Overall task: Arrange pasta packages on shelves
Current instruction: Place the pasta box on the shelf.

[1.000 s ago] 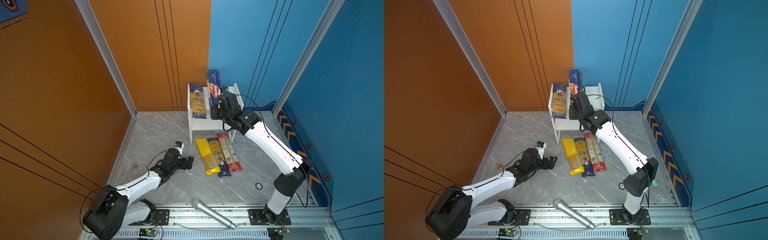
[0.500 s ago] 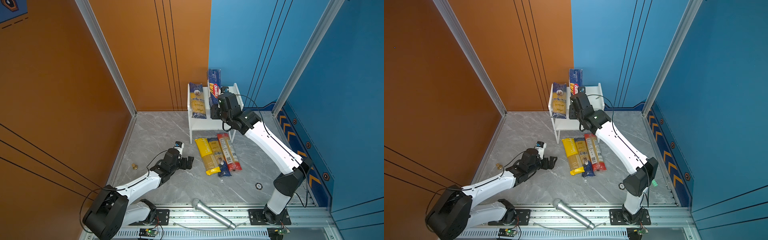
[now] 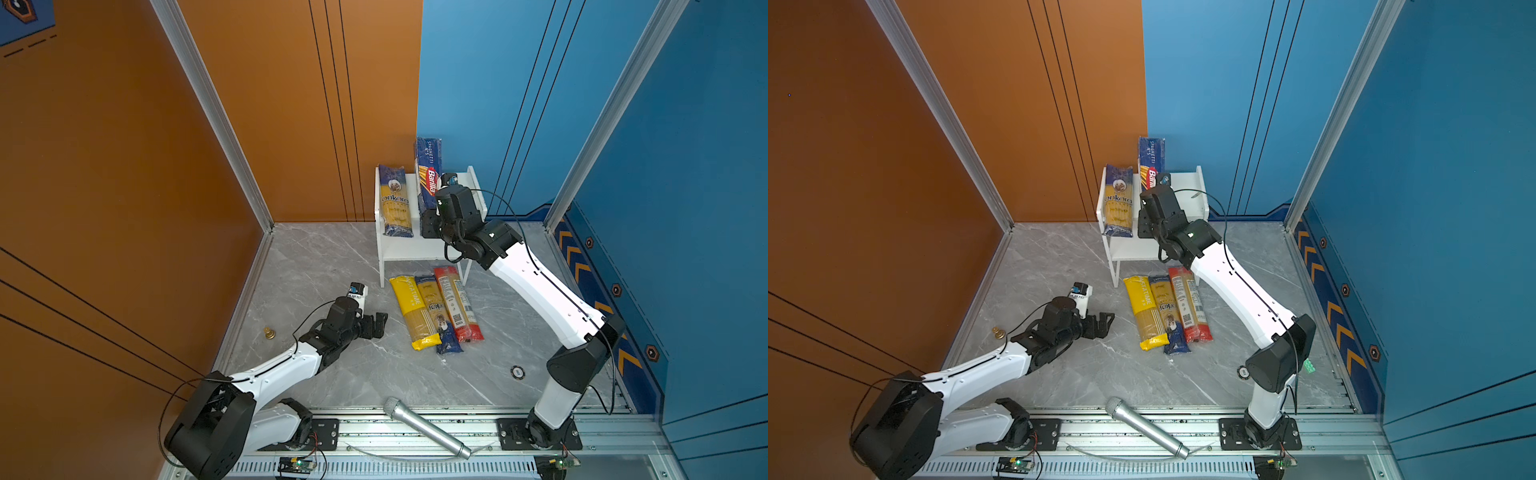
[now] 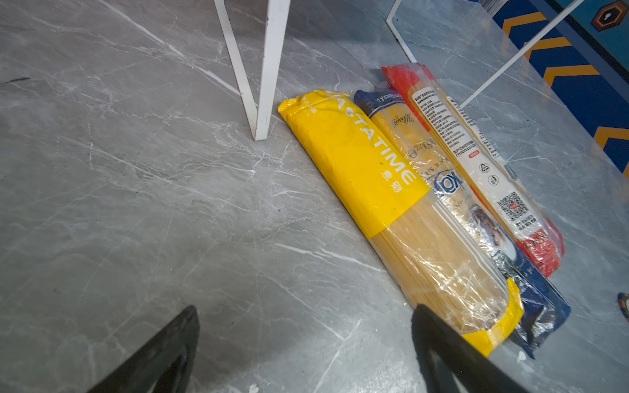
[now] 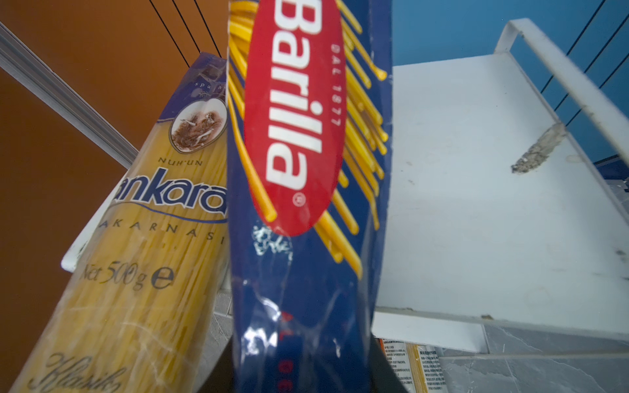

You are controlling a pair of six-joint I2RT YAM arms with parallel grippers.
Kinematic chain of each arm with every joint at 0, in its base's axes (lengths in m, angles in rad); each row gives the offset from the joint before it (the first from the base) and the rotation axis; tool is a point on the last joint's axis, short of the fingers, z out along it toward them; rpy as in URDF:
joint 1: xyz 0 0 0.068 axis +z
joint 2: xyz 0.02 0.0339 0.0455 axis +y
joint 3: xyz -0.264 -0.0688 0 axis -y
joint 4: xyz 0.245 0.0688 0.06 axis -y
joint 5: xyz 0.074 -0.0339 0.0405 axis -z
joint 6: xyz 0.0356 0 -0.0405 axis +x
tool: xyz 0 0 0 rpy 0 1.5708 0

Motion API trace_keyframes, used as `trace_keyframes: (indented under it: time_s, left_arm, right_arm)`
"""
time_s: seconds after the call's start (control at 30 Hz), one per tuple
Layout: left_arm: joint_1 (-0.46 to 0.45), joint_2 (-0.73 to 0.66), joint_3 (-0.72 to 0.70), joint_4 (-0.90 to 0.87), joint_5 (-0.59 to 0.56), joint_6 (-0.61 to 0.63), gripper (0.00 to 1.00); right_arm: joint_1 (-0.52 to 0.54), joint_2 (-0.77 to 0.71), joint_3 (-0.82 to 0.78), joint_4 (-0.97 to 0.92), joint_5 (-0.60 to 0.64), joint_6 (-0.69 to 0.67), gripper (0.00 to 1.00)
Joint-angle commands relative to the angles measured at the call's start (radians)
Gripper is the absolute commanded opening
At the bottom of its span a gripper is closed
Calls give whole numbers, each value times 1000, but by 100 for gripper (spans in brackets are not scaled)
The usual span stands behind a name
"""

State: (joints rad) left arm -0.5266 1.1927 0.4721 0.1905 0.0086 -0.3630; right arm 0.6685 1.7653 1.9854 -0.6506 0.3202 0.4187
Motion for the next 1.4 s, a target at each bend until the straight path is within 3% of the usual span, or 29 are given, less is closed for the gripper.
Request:
trace_keyframes:
  time_s: [0.0,0.7,1.37]
  left_arm:
    - [-9,-15,7,-16,-9,13,98]
    - [-9,-16,4,-15,-8,12,98]
    - [-9,-8,4,-13,-9,12,98]
  right_arm:
    - [-13,20,1,131,63,3,35]
    - [-14,36,0,131,55,8,40]
    - [-7,72,1,123,51,25,34]
